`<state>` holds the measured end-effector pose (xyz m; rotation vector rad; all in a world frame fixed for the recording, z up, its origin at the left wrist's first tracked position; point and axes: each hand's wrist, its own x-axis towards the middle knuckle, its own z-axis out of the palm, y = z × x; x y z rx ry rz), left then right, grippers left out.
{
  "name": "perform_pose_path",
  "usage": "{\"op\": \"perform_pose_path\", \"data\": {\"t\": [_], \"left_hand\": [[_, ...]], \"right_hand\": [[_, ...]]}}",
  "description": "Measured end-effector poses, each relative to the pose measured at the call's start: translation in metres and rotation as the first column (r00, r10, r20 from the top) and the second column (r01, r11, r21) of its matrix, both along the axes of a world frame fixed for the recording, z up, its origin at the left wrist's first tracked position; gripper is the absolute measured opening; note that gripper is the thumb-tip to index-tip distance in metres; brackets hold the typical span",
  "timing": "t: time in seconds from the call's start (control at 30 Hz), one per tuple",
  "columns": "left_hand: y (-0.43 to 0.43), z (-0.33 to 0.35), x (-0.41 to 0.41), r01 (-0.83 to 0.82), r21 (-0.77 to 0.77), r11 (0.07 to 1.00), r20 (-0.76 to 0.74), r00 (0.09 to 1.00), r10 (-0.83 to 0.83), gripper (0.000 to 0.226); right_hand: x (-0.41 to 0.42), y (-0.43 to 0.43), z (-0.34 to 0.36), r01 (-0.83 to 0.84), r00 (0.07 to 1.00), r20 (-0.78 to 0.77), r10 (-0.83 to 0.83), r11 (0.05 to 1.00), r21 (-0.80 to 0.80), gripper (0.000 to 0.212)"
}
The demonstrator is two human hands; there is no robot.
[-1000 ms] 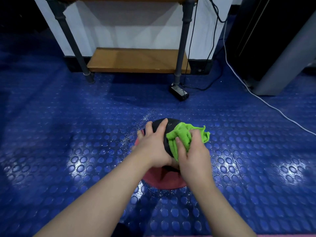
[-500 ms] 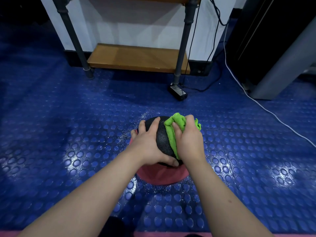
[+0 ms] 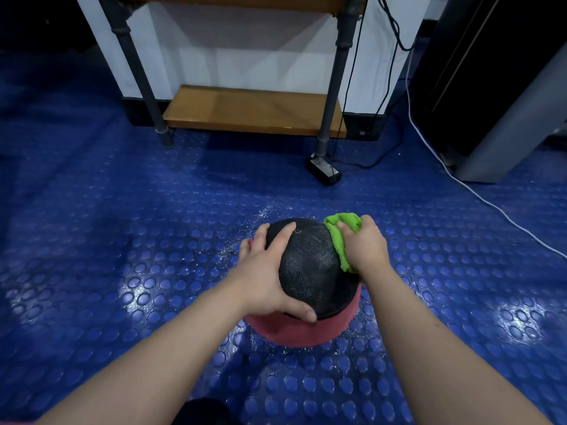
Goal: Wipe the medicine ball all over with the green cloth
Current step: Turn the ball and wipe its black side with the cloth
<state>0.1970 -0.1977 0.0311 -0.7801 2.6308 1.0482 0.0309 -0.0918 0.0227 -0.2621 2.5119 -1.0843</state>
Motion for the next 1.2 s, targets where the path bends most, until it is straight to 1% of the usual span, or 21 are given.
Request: {"op": "perform_pose_path", "data": {"t": [0.07, 0.17, 0.23, 0.3, 0.4, 0.47, 0.53, 0.63, 0.73, 0.8, 0.87, 0.93, 0.97, 1.0, 1.03, 1.07, 1.1, 1.13, 1.2], "left_hand": [[-0.013, -0.001, 0.003, 0.052, 0.014, 0.999, -0.012, 0.999, -0.052, 0.148], [-0.034, -0.007, 0.012, 0.127, 0.041, 0.991, -0.069, 0.99, -0.124, 0.144], [-0.043, -0.011, 0.02, 0.147, 0.059, 0.987, -0.104, 0.985, -0.14, 0.144], [-0.045, -0.016, 0.029, 0.135, 0.07, 0.988, -0.146, 0.981, -0.124, 0.144], [-0.035, -0.027, 0.045, 0.027, 0.075, 0.997, -0.269, 0.963, -0.005, 0.139], [-0.022, -0.034, 0.054, -0.113, 0.151, 0.982, -0.296, 0.943, 0.154, 0.14], [-0.009, -0.037, 0.057, -0.222, 0.267, 0.938, -0.276, 0.915, 0.295, 0.142], [-0.006, -0.043, 0.053, -0.244, 0.36, 0.901, -0.235, 0.91, 0.34, 0.143], [-0.017, -0.05, 0.05, -0.195, 0.513, 0.836, -0.208, 0.917, 0.342, 0.14], [-0.024, -0.05, 0.047, -0.166, 0.598, 0.784, -0.181, 0.925, 0.334, 0.132], [-0.027, -0.046, 0.043, -0.199, 0.656, 0.728, -0.153, 0.91, 0.386, 0.115], [-0.027, -0.044, 0.034, -0.262, 0.646, 0.717, -0.152, 0.877, 0.457, 0.098], [-0.026, -0.043, 0.029, -0.284, 0.621, 0.731, -0.164, 0.865, 0.475, 0.097], [-0.023, -0.041, 0.026, -0.299, 0.595, 0.746, -0.179, 0.855, 0.486, 0.101], [-0.021, -0.04, 0.022, -0.319, 0.564, 0.762, -0.184, 0.851, 0.492, 0.105], [-0.018, -0.038, 0.018, -0.342, 0.52, 0.782, -0.177, 0.853, 0.491, 0.105], [-0.015, -0.034, 0.015, -0.366, 0.475, 0.8, -0.16, 0.858, 0.488, 0.102], [-0.014, -0.032, 0.012, -0.388, 0.436, 0.812, -0.141, 0.862, 0.487, 0.095], [-0.015, -0.028, 0.006, -0.434, 0.37, 0.821, -0.096, 0.862, 0.498, 0.077]], "right_hand": [[-0.001, 0.0, -0.003, 0.001, 1.0, 0.014, -0.001, 1.0, -0.004, 0.051], [0.002, 0.0, -0.007, -0.01, 0.999, 0.03, 0.01, 1.0, -0.011, 0.043], [0.007, -0.001, -0.009, -0.007, 1.0, 0.022, 0.008, 1.0, -0.029, 0.037], [0.012, -0.003, -0.011, -0.005, 1.0, 0.007, 0.005, 0.999, -0.043, 0.038], [0.018, -0.003, -0.011, 0.003, 1.0, -0.012, -0.004, 0.998, -0.062, 0.032], [0.021, 0.0, -0.011, 0.024, 0.999, -0.022, -0.025, 0.997, -0.073, 0.033], [0.023, 0.003, -0.01, 0.048, 0.998, -0.028, -0.051, 0.995, -0.091, 0.033], [0.029, 0.008, -0.008, 0.079, 0.997, -0.011, -0.081, 0.988, -0.131, 0.032], [0.045, 0.015, -0.002, 0.081, 0.995, -0.038, -0.089, 0.978, -0.192, 0.028], [0.059, 0.021, 0.0, 0.056, 0.992, -0.096, -0.083, 0.965, -0.258, 0.024], [0.075, 0.027, 0.0, 0.022, 0.988, -0.138, -0.074, 0.939, -0.344, 0.017], [0.09, 0.031, -0.003, -0.041, 0.981, -0.189, -0.037, 0.919, -0.393, 0.01], [0.096, 0.032, -0.007, -0.092, 0.975, -0.223, 0.001, 0.912, -0.4, 0.007], [0.102, 0.032, -0.011, -0.145, 0.963, -0.268, 0.039, 0.911, -0.387, 0.007], [0.107, 0.032, -0.016, -0.197, 0.94, -0.332, 0.073, 0.914, -0.356, 0.014], [0.11, 0.031, -0.022, -0.241, 0.91, -0.401, 0.101, 0.917, -0.317, 0.025], [0.11, 0.03, -0.027, -0.263, 0.886, -0.449, 0.117, 0.924, -0.279, 0.032], [0.109, 0.029, -0.028, -0.264, 0.876, -0.466, 0.125, 0.932, -0.247, 0.037], [0.103, 0.027, -0.026, -0.248, 0.886, -0.444, 0.131, 0.945, -0.215, 0.044]]}}
